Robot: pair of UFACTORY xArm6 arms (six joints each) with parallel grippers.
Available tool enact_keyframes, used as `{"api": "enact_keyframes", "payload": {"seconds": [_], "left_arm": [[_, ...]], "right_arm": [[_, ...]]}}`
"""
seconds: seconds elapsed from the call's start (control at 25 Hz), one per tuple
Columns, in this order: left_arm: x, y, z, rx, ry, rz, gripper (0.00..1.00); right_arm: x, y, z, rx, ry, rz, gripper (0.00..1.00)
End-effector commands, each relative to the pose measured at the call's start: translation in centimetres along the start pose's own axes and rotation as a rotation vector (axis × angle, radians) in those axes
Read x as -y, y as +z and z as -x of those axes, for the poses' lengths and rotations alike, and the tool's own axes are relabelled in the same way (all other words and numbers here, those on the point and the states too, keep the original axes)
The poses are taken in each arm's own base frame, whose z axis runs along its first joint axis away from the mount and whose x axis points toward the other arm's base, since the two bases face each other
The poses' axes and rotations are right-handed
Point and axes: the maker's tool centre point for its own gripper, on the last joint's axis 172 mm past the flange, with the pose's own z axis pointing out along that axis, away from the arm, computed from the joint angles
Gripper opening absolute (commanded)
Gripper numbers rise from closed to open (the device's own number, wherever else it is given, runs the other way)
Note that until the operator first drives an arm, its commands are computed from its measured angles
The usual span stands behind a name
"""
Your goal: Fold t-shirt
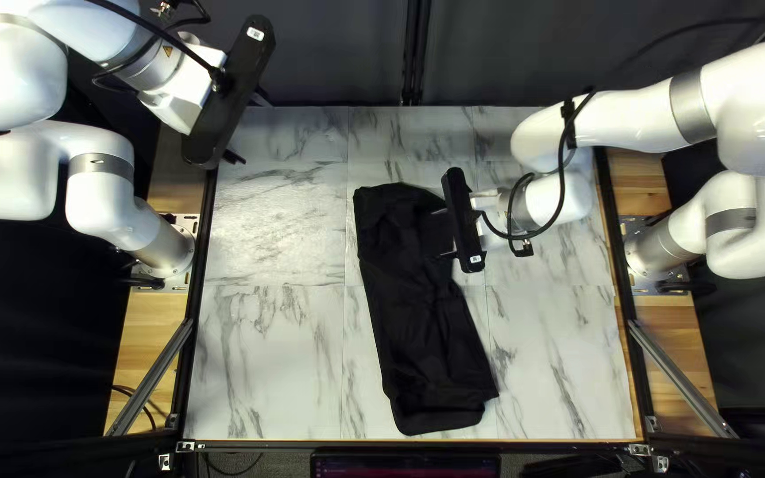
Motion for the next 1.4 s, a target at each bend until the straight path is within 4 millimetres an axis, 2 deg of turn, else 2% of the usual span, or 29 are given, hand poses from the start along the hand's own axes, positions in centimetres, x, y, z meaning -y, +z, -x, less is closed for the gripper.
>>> {"api": "enact_keyframes", "payload": {"seconds": [0.04,0.16,0.24,0.56,0.76,0.92,1.2,1.4], "left_arm": [[0.0,0.0,0.0,0.000,0.000,0.000,1.00],[0.0,0.0,0.0,0.000,0.000,0.000,1.00],[0.0,0.0,0.0,0.000,0.000,0.000,1.00],[0.0,0.0,0.0,0.000,0.000,0.000,1.00],[0.0,0.0,0.0,0.000,0.000,0.000,1.00],[0.0,0.0,0.0,0.000,0.000,0.000,1.00],[0.0,0.0,0.0,0.000,0.000,0.000,1.00],[0.0,0.0,0.0,0.000,0.000,0.000,1.00]], "right_arm": [[-3.0,0.0,-2.7,0.197,0.115,-0.076,1.00],[-3.4,0.5,-2.1,0.243,0.142,-0.091,1.00],[-3.4,0.7,-0.7,0.280,0.180,-0.068,1.00],[-3.1,0.9,-0.4,0.258,0.160,-0.088,1.00],[-1.0,1.2,0.3,0.238,0.177,-0.133,1.00],[0.9,2.5,1.8,0.232,0.208,-0.142,1.00],[0.7,4.3,3.7,0.239,0.233,-0.130,1.00],[0.2,4.8,4.7,0.235,0.248,-0.120,1.00]]}}
